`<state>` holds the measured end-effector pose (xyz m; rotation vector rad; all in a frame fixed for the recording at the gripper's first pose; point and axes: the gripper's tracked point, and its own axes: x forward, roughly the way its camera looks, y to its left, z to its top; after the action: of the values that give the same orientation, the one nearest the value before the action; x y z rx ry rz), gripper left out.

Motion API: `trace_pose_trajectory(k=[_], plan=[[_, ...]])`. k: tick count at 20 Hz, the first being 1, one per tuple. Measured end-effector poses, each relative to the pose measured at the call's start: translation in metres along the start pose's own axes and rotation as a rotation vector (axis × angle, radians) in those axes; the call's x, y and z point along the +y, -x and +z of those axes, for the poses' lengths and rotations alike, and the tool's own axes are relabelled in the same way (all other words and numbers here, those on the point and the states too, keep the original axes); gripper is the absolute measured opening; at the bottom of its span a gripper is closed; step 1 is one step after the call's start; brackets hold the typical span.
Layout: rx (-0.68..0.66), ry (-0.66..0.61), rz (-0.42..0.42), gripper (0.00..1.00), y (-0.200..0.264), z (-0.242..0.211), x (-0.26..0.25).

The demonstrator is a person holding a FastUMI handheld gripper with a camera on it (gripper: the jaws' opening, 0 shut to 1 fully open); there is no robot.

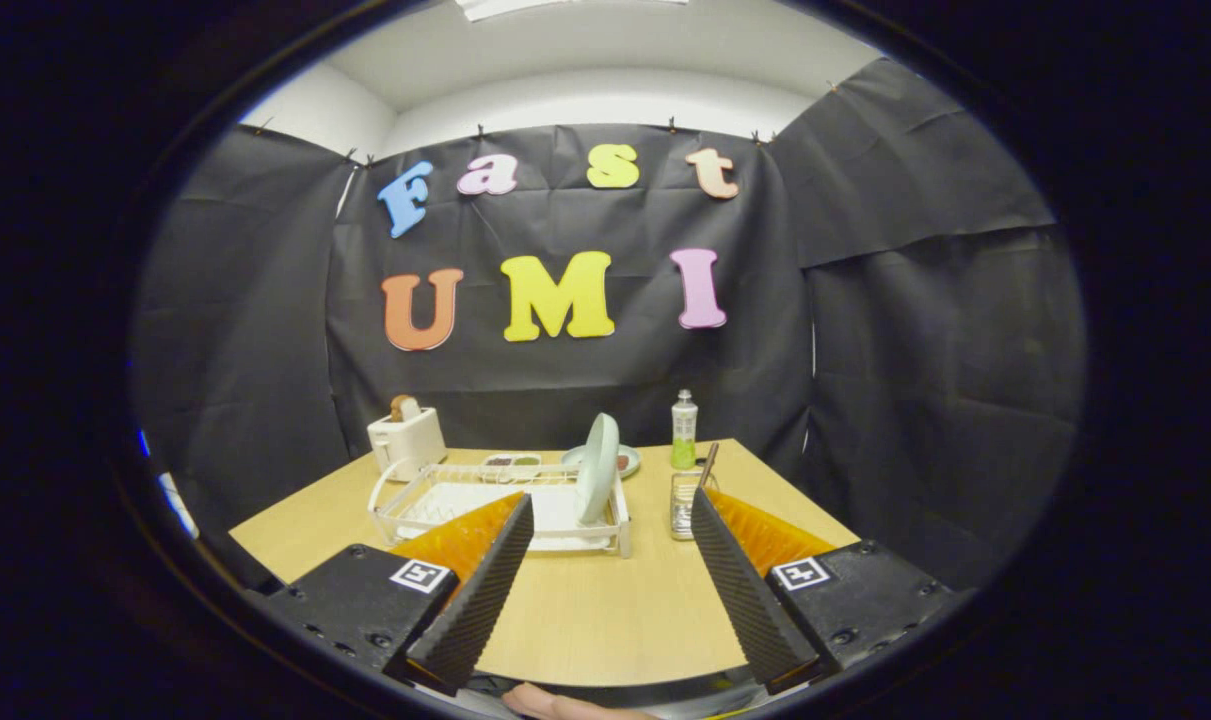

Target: Take the plate from the dish rack, then take the spoon from the basket and place it into the plate.

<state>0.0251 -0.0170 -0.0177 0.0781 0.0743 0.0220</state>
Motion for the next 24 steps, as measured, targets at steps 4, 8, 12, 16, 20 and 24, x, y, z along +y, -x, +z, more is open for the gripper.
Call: trace_pose_trajectory(k=[4,8,12,16,20,24], plan=[[0.008,0.059,-0.036,1.0,-0.031,0.017,-0.008],[0.071,0.067,-0.055,1.0,-0.077,0.036,-0.017],[0.202,0.084,-0.069,1.0,-0.132,0.058,-0.018],[0.325,0.123,-0.109,1.0,-0.191,0.09,-0.023],[0.526,0.148,-0.131,1.0,-0.25,0.088,-0.013],[0.701,0.236,-0.185,1.0,-0.286,0.076,0.0]])
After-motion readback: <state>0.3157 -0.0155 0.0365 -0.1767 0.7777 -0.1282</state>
